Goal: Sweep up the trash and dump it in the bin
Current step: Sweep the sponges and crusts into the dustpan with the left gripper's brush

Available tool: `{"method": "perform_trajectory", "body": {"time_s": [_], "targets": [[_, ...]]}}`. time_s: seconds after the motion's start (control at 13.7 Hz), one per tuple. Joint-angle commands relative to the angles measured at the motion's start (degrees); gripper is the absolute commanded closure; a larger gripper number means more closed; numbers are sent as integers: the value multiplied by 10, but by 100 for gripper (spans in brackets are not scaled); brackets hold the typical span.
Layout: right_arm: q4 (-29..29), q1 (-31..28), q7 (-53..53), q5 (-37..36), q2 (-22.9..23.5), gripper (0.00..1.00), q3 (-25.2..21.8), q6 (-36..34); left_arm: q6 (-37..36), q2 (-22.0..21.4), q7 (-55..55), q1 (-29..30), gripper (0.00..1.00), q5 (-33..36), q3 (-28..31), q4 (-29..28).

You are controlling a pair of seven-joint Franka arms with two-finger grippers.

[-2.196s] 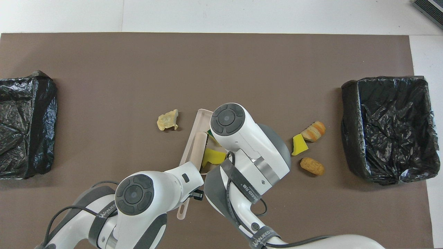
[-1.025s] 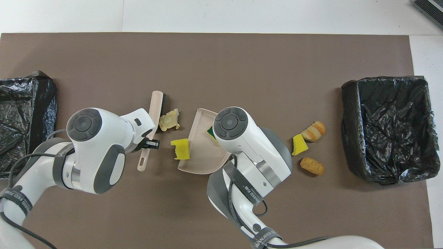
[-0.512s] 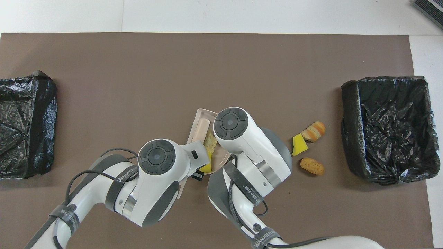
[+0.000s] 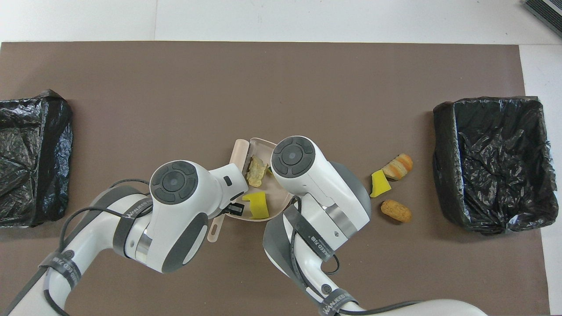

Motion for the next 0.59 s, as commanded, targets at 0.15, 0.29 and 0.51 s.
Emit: {"method": "perform_trajectory", "body": {"time_s": [0.15,0.29,0.51], "targets": [[-14,-15,34,-1,-30,100,5,15,-12,12,1,60,100,40,-1,14],[-14,-42,24,-1,-56,100,5,14,-15,12,3,74,100,51,-1,21],[-6,-86,-1,13,-91,100,5,6,-53,-15,6,98,100,52,-1,39]]}}
